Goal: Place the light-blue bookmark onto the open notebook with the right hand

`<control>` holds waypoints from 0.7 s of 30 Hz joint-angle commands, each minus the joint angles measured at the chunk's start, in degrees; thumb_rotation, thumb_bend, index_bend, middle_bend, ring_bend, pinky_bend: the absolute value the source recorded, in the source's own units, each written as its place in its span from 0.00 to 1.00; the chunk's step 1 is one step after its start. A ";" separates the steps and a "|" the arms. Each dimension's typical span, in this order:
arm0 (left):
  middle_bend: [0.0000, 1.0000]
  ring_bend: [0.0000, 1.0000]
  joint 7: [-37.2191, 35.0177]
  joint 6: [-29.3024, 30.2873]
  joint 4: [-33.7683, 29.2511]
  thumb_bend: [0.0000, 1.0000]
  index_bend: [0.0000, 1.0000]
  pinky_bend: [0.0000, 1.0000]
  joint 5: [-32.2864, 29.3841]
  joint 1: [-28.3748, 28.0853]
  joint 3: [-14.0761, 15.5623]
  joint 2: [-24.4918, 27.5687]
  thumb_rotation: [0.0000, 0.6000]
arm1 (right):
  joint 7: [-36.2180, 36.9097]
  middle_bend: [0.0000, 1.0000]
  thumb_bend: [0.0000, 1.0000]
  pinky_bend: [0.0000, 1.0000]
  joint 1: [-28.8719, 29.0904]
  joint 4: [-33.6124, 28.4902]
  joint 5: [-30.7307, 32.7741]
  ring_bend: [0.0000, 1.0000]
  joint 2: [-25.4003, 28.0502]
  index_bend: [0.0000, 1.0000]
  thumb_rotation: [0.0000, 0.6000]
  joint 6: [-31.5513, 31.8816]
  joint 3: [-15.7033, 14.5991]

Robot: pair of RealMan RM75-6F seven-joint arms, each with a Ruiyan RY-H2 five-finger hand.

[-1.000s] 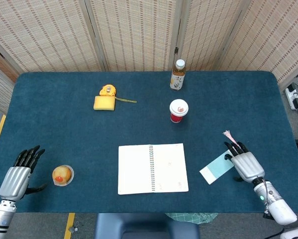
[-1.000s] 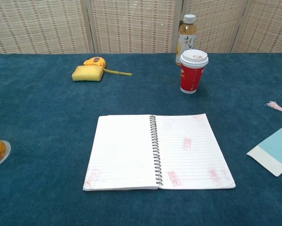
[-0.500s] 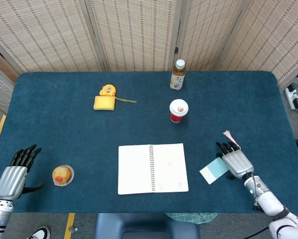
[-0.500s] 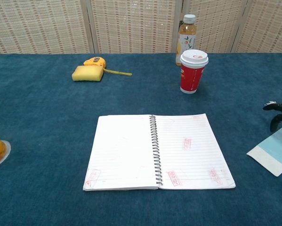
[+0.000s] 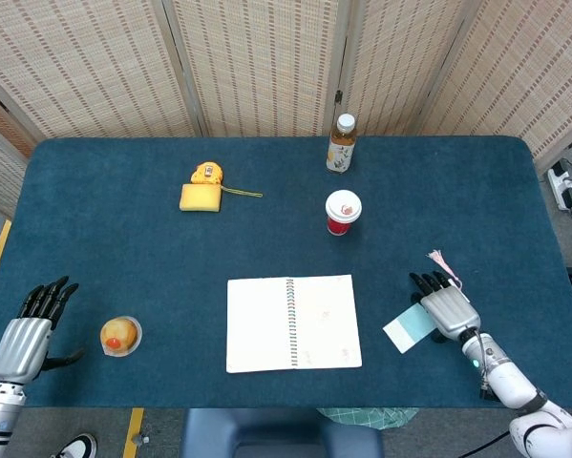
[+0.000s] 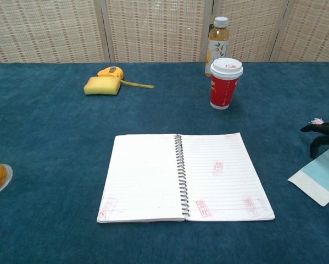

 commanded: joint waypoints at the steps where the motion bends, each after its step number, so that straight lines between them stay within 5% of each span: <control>1: 0.00 0.00 -0.08 0.04 0.03 0.17 0.06 0.00 -0.02 0.02 -0.03 0.02 1.00 | -0.03 0.00 0.18 0.00 0.24 0.25 0.32 0.00 -0.21 0.35 1.00 -0.22 0.03; 21: 0.00 0.00 -0.22 0.23 0.02 0.17 0.06 0.00 0.20 0.09 -0.04 0.11 1.00 | 0.78 0.00 0.18 0.00 0.42 0.89 0.00 0.00 -0.76 0.48 1.00 1.53 -0.43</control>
